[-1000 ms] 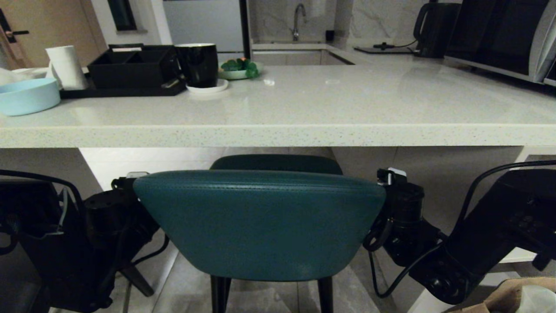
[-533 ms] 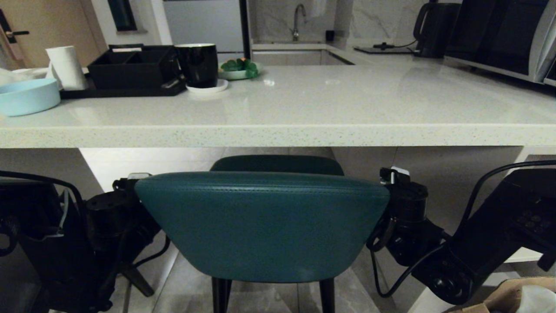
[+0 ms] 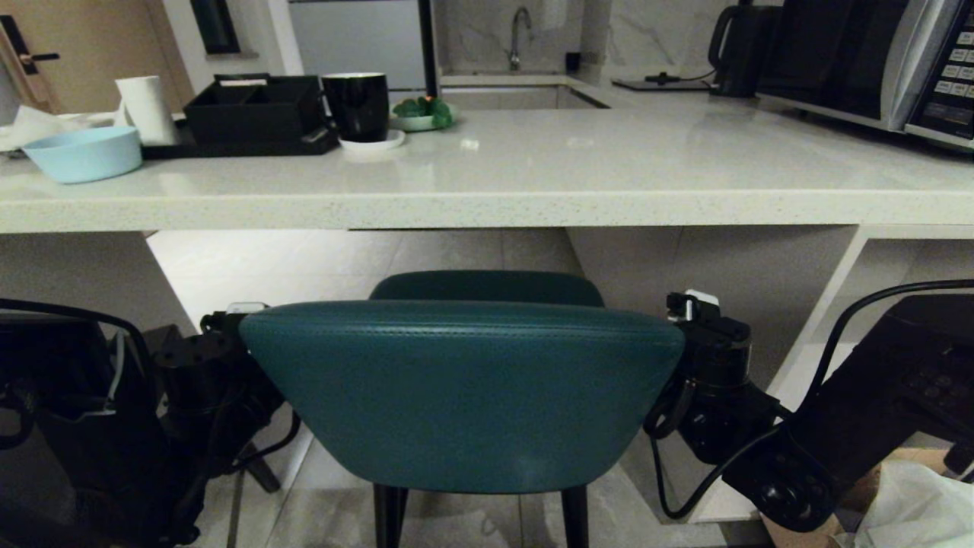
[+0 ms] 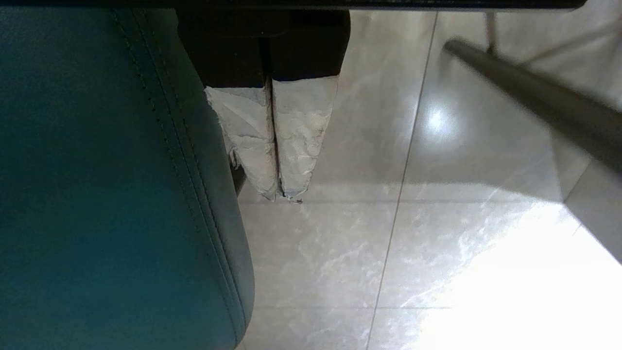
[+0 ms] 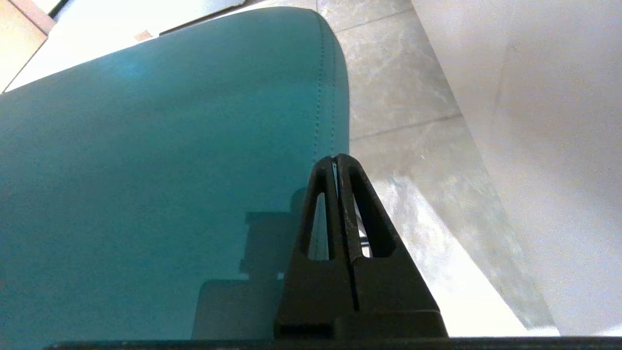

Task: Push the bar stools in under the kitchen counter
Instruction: Pull the blue chair out from under the dining table

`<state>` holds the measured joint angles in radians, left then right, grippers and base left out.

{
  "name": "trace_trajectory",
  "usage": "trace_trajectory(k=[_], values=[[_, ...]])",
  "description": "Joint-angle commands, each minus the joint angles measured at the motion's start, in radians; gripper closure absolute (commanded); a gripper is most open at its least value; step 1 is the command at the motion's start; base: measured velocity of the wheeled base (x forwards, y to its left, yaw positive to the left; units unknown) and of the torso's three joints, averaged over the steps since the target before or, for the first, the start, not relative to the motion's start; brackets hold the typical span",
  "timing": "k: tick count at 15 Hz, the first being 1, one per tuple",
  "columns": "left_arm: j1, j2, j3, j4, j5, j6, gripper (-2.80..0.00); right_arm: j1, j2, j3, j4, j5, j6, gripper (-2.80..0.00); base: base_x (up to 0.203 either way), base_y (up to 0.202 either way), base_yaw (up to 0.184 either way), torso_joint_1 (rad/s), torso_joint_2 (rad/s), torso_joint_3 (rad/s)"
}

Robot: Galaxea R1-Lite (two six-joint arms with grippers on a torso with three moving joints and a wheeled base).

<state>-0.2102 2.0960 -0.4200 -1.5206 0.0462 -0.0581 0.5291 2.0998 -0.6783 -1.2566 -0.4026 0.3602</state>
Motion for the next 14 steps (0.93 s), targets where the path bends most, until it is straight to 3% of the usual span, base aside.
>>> trace_trajectory(k=[1,14], values=[[-0.006,-0.001,0.001,-0.009,-0.002,0.0,0.0,0.0,-0.001,0.0,-0.006,-0.002,0.002,0.0,-0.189,0.0,0.0,0.002,0.0,0.002],[-0.015,-0.016,0.01,-0.009,-0.002,0.0,0.0,0.002,-0.018,0.029,-0.007,-0.005,0.002,0.0,-0.193,0.0,-0.002,0.001,0.0,0.001]])
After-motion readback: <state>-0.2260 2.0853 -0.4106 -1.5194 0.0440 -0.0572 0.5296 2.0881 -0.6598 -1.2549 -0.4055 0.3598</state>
